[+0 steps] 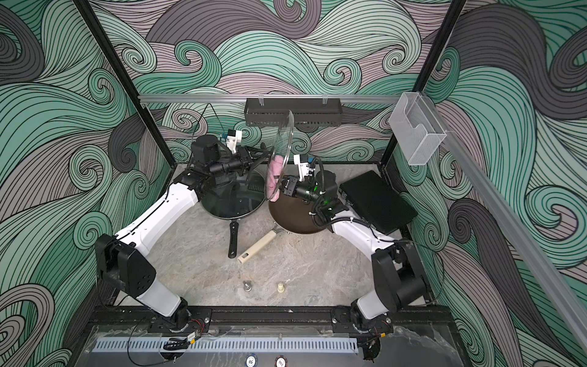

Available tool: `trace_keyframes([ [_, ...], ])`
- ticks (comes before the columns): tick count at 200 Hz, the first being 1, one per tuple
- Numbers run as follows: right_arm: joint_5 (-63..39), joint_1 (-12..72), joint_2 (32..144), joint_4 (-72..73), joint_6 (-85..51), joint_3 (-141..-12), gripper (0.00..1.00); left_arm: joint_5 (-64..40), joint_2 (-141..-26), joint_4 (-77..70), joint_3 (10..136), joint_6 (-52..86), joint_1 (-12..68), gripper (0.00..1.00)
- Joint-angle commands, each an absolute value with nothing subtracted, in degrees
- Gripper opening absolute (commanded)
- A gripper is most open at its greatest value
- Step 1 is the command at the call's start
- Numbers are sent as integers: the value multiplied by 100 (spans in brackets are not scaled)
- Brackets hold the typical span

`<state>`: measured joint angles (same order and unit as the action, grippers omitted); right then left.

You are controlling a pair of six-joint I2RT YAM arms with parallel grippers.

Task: Wipe the pot lid with a cloth
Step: Wipe the pot lid.

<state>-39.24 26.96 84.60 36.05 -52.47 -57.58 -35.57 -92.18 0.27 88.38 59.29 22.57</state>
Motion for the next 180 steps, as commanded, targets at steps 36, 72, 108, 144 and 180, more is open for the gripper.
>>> trace_keyframes([
  [36,-3775,2719,7653,2797,-4404,-6055,0,-3653,-8763,-826,8706,5712,2294,0],
  [72,-3776,2497,7873,2584,-4220,-6527,0,-3832,-8458,-1016,8333,6006,2316,0],
  [108,-3882,2349,8606,2684,-4313,-7221,0,-3971,-8191,-1154,8173,6216,2398,0],
  [144,-4206,2349,9561,3094,-4571,-7928,0,-4034,-7916,-1116,8276,6234,2477,0],
  [180,-4386,2442,10113,3582,-5057,-8050,0,-4047,-7944,-1184,8427,6240,2505,0],
])
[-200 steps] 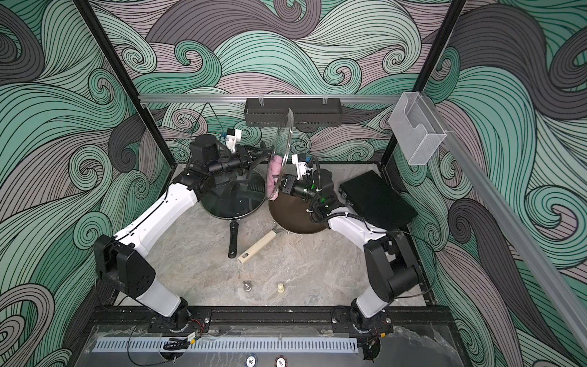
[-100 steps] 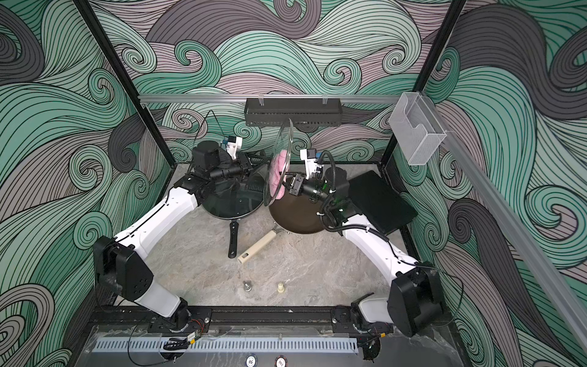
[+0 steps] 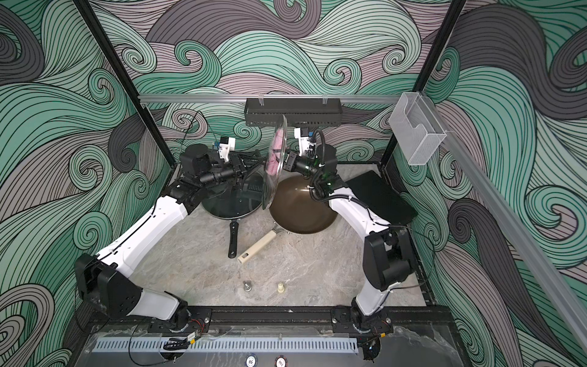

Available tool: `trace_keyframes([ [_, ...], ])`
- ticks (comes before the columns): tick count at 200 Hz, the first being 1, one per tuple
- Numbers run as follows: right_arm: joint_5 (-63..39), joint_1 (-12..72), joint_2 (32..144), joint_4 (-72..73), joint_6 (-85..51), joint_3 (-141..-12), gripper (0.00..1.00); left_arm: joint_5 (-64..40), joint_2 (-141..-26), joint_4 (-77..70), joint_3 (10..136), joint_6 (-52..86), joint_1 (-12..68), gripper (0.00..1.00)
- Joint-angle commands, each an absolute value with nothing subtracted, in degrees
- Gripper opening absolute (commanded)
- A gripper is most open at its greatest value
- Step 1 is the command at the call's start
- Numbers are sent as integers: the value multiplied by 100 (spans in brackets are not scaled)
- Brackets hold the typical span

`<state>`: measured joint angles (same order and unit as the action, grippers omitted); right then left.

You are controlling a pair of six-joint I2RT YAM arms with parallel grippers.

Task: Wipe the pot lid with a cloth
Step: Wipe the pot lid.

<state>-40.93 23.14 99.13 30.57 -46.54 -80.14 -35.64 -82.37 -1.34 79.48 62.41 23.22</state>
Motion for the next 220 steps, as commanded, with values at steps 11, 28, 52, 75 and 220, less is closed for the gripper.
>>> trace_keyframes([
  [11,-4387,2496,10134,3641,-5097,-7936,0,-4045,-7986,-1191,8495,6212,2505,0],
  [28,-4363,2607,10033,3653,-5063,-7695,0,-3972,-8054,-1163,8601,6099,2505,0],
  [52,-4316,2739,9723,3675,-5013,-7246,0,-3803,-8276,-1119,8768,5930,2505,0],
  [75,-4256,2876,9334,3648,-4941,-6792,0,-3698,-8572,-968,9052,5744,2505,0],
  [220,-3645,2714,7689,2188,-3657,-6611,0,-3625,-8348,-848,8083,5678,2497,0],
])
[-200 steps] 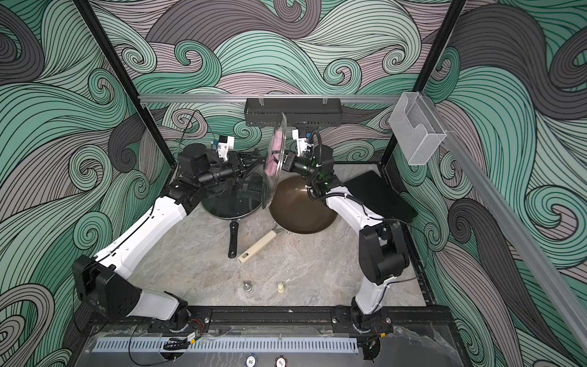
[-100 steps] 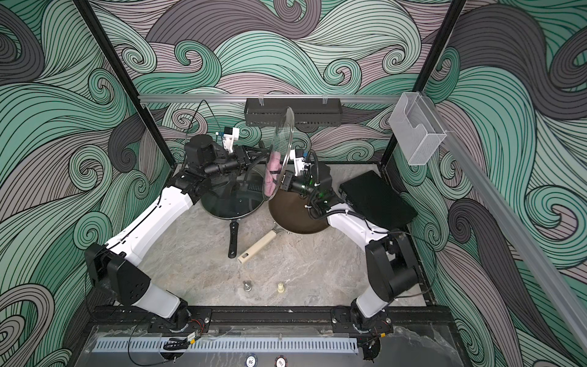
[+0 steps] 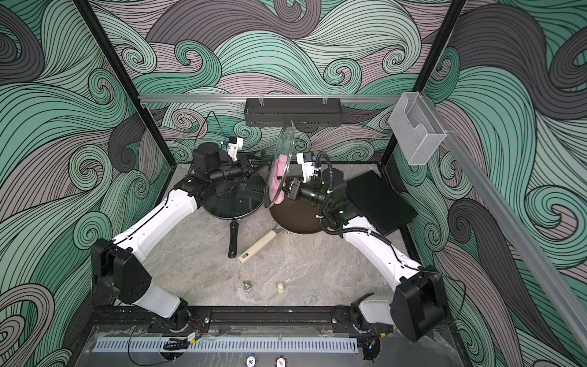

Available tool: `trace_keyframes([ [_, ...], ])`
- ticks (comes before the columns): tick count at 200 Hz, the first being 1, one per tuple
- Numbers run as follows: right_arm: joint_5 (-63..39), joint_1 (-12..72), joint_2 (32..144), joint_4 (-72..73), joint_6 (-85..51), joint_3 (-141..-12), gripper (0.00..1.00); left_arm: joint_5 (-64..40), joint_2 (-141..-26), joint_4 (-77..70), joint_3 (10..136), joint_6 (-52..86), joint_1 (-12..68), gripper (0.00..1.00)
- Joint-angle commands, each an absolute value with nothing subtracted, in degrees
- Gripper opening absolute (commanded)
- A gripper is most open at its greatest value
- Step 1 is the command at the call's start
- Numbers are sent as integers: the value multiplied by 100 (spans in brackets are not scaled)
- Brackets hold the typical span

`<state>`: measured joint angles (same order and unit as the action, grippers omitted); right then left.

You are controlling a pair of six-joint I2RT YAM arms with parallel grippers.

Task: Wipe the pot lid with a cloth
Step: Wipe the pot lid.

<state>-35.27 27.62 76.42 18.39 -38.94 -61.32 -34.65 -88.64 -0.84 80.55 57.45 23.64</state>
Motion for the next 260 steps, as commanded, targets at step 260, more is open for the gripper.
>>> trace_keyframes([
  [260,-3938,3120,8064,3481,-4653,-5742,0,-3387,-8540,-1057,8379,5693,2523,0],
])
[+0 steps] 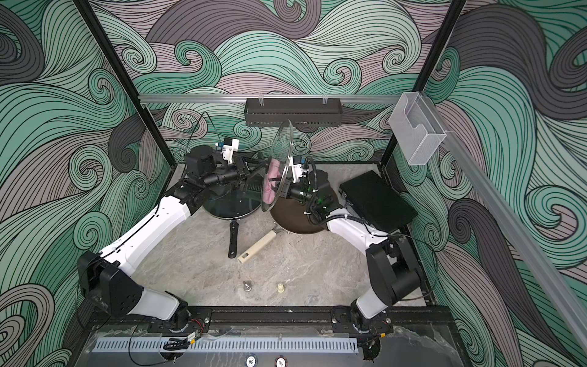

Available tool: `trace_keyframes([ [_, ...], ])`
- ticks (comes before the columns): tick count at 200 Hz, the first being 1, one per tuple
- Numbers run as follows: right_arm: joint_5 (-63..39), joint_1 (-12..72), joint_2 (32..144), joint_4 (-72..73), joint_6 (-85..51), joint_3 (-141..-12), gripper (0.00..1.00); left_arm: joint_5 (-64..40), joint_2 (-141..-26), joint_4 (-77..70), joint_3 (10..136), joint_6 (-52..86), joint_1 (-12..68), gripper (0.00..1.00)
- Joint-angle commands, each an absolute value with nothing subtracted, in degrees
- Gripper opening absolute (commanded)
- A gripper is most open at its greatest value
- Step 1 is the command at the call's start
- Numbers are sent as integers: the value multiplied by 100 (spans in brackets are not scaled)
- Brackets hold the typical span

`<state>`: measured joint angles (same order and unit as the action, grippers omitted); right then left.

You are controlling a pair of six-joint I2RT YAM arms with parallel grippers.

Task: Wipe the pot lid with a cloth
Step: Wipe the pot lid.

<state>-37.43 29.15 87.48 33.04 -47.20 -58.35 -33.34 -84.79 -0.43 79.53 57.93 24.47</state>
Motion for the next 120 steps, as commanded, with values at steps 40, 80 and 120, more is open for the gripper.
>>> trace_keyframes([
  [40,-3462,3092,7079,2188,-3787,-5727,0,-3449,-8473,-996,8167,5606,2524,0],
  [80,-3346,2898,6747,1400,-3170,-6167,0,-3759,-8334,-816,8020,5545,2523,0],
  [120,-3336,2701,6964,1179,-2870,-6614,0,-3988,-8191,-835,7895,5637,2524,0],
])
